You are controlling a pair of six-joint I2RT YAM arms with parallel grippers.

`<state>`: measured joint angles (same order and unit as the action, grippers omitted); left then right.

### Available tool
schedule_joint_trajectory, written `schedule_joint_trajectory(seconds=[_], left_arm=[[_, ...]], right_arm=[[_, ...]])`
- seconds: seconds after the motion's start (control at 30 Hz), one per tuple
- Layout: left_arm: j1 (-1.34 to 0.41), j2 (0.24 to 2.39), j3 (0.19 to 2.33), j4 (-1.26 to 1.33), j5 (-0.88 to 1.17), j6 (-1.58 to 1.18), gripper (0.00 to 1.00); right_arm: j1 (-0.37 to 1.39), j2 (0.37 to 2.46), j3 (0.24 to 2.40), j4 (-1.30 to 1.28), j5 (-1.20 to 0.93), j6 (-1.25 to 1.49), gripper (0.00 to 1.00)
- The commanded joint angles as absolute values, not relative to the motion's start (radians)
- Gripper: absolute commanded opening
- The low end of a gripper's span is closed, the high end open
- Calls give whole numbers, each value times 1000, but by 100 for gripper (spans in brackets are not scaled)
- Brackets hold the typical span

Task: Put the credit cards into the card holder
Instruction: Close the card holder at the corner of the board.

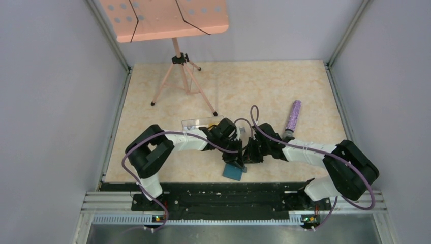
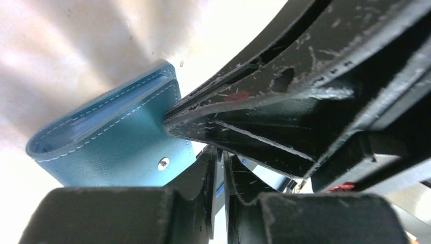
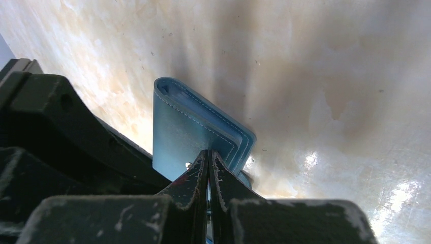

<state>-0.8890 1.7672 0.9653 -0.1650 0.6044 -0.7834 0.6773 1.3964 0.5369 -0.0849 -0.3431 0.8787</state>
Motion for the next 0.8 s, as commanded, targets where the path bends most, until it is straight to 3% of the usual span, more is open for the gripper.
schedule_joint_trajectory(seconds=[0.0, 0.1, 0.77], left_arm=[[-899, 1779, 1011, -152, 582, -774, 9], [-899, 1755, 1017, -199, 542, -752, 0], [-888, 1692, 1064, -422, 393, -663, 0]], right_arm=[[673, 1400, 519, -157, -307, 856, 1], [673, 1409, 533, -166, -311, 847, 1], [673, 1439, 592, -219, -307, 801, 0]])
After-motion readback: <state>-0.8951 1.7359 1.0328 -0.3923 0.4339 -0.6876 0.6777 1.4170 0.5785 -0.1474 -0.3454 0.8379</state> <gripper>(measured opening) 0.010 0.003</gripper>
